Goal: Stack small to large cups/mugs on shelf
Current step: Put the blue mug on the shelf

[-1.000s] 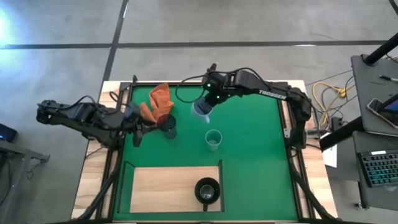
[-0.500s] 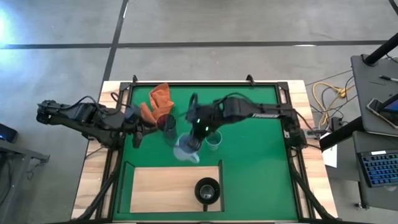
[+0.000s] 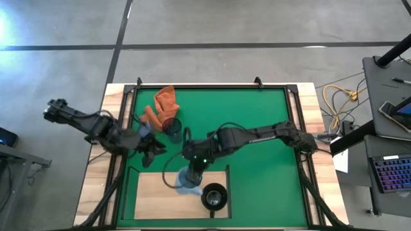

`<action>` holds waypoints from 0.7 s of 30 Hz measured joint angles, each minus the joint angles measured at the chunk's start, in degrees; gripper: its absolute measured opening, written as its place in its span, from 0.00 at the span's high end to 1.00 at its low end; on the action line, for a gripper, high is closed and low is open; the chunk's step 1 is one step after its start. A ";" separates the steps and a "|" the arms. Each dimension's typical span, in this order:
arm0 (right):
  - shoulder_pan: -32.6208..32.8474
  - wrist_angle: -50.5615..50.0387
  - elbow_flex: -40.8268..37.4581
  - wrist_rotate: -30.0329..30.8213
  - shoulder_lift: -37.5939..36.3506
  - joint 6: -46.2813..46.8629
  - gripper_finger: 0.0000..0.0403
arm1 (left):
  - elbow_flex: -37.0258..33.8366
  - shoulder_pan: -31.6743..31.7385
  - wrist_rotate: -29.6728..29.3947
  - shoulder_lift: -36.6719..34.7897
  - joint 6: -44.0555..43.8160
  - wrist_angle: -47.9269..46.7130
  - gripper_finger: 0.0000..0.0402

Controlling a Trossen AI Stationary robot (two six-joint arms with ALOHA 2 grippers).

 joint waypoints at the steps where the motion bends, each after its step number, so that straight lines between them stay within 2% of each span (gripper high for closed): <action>1: 0.50 0.11 0.00 0.00 0.23 0.89 0.97 | 0.00 -1.92 -0.42 0.92 -1.23 0.19 0.77; 3: 1.44 0.55 -0.01 0.99 1.02 2.31 0.97 | 0.00 -6.36 -2.74 2.30 -2.45 1.05 0.77; 7: 2.64 4.92 -0.04 3.16 2.12 6.58 0.97 | 0.00 -15.14 -11.82 5.16 -4.45 0.35 0.77; 10: 3.02 9.42 -0.02 3.25 3.59 11.07 0.97 | 0.00 -19.35 -16.68 6.55 -9.05 -1.07 0.77; 15: 4.19 14.52 -0.02 3.77 6.16 15.81 0.97 | -2.46 -24.49 -20.34 8.85 -18.26 -1.98 0.77; 21: 5.61 10.69 0.01 8.13 6.64 18.23 0.97 | -5.78 -27.41 -20.78 12.84 -26.33 0.60 0.77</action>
